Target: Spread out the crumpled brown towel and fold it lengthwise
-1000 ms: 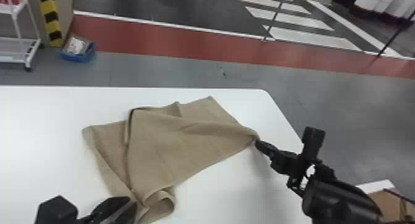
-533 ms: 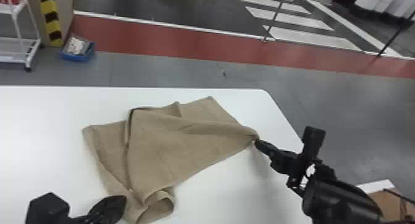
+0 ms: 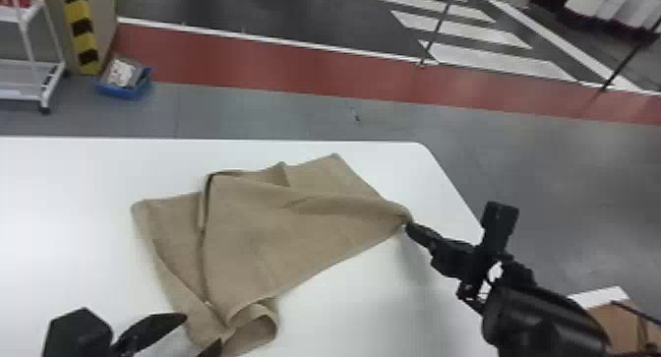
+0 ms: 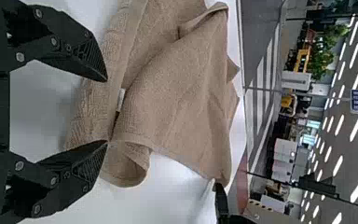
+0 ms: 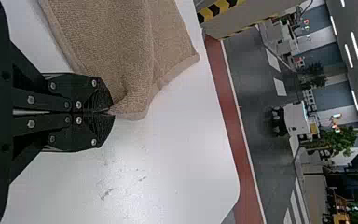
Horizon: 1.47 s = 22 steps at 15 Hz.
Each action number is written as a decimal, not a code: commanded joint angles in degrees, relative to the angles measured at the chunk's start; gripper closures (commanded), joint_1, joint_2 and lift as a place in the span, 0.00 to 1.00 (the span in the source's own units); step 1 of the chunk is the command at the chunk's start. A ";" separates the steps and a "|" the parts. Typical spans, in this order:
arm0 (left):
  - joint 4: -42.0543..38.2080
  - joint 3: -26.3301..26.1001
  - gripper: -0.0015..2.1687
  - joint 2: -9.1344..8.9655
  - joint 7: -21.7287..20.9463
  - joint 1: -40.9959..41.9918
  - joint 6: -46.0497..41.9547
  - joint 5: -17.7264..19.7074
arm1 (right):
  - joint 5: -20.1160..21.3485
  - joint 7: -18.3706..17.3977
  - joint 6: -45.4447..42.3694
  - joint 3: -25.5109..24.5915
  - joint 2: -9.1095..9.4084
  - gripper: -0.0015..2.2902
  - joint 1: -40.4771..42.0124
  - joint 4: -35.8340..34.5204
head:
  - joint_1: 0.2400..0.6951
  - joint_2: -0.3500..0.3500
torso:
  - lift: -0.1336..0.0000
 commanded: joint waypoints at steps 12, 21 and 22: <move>2.15 -1.88 0.17 -0.35 2.06 -2.42 0.88 -4.85 | -2.20 0.09 -0.35 -0.70 -0.02 0.74 -0.09 0.01 | 1.00 0.00 | 0.07; -1.01 0.67 0.79 -0.08 3.38 -1.80 1.05 -1.34 | -2.64 0.18 0.00 -0.79 -0.02 0.74 0.26 -0.60 | 1.00 0.00 | 0.07; -1.36 1.90 0.79 -0.08 3.56 -1.80 1.05 -0.37 | -2.64 0.18 0.00 -0.79 -0.02 0.74 0.26 -0.69 | 1.00 0.00 | 0.07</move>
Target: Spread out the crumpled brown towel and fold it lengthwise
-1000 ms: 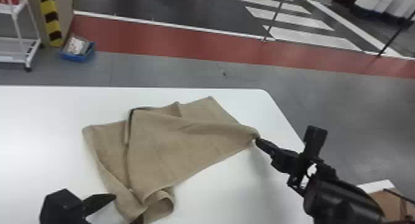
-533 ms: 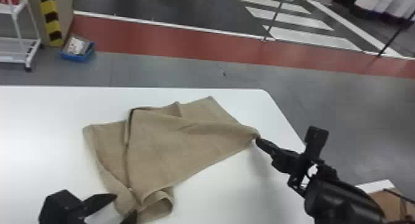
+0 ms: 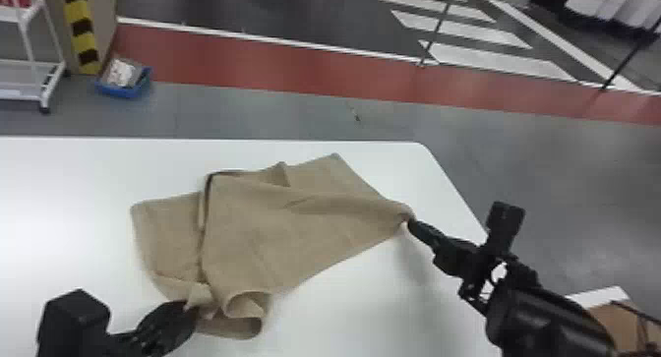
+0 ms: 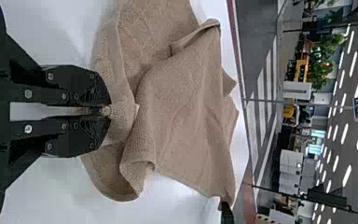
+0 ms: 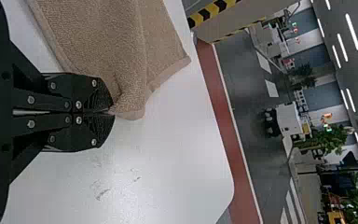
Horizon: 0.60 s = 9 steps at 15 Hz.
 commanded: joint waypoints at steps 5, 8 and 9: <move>-0.29 9.44 0.79 -0.87 0.29 -1.38 0.16 2.54 | 0.09 -0.26 0.22 0.88 0.00 0.74 -0.42 -0.02 | 1.00 0.00 | 0.07; 0.85 13.30 0.79 -0.96 0.64 -1.65 0.34 2.72 | 0.71 -0.53 0.39 0.97 0.00 0.74 -0.86 0.07 | 1.00 0.04 | 0.07; 1.38 14.53 0.79 -0.96 1.25 -1.65 0.34 2.80 | 0.97 -0.70 0.22 0.97 0.00 0.74 -0.95 0.16 | 1.00 0.06 | 0.07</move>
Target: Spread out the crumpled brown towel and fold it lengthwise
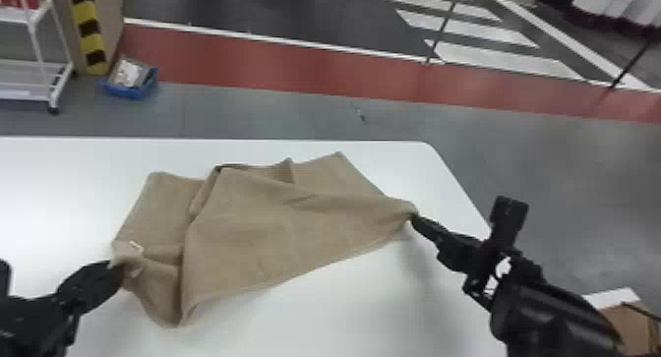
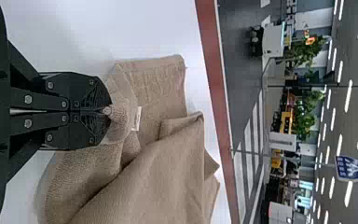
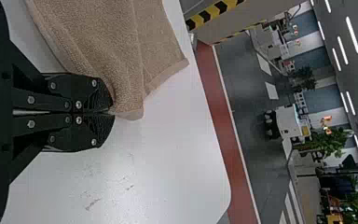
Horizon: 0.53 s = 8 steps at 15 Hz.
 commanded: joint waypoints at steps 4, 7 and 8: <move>1.61 5.09 0.09 -0.17 1.23 -0.20 0.02 -0.35 | 0.25 -0.10 -0.08 -0.25 0.00 0.74 -0.04 0.27 | 1.00 0.15 | 0.07; -2.08 5.09 0.00 -0.17 2.81 1.56 -0.33 -0.62 | 0.16 -0.10 -0.08 -0.43 0.09 0.74 0.31 0.01 | 1.00 0.17 | 0.07; -3.84 5.09 0.01 -0.17 2.90 2.44 -0.86 -0.44 | 0.07 -0.10 -0.08 -0.43 0.18 0.74 0.49 0.01 | 1.00 0.18 | 0.07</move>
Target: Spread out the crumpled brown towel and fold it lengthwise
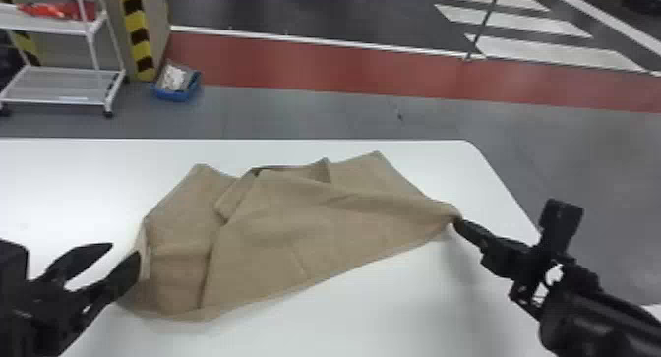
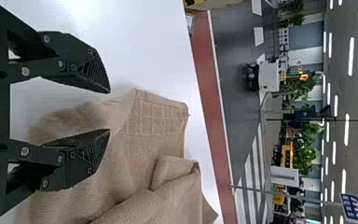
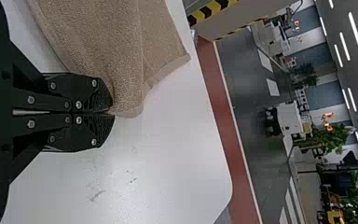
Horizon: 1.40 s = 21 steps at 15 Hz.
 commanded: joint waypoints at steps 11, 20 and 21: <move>1.01 -9.13 0.14 0.01 3.61 2.21 -8.43 -10.92 | -1.23 0.62 0.67 -0.97 0.18 0.74 0.94 -0.37 | 1.00 0.07 | 0.07; -1.72 -5.79 0.17 0.62 2.65 3.79 -3.15 -8.46 | -2.37 0.70 1.19 -2.29 0.10 0.74 2.17 -1.51 | 1.00 0.10 | 0.07; -1.98 -5.79 0.17 0.62 2.38 3.97 -2.45 -8.29 | -2.37 0.70 1.19 -2.20 0.10 0.74 2.17 -1.69 | 1.00 0.09 | 0.07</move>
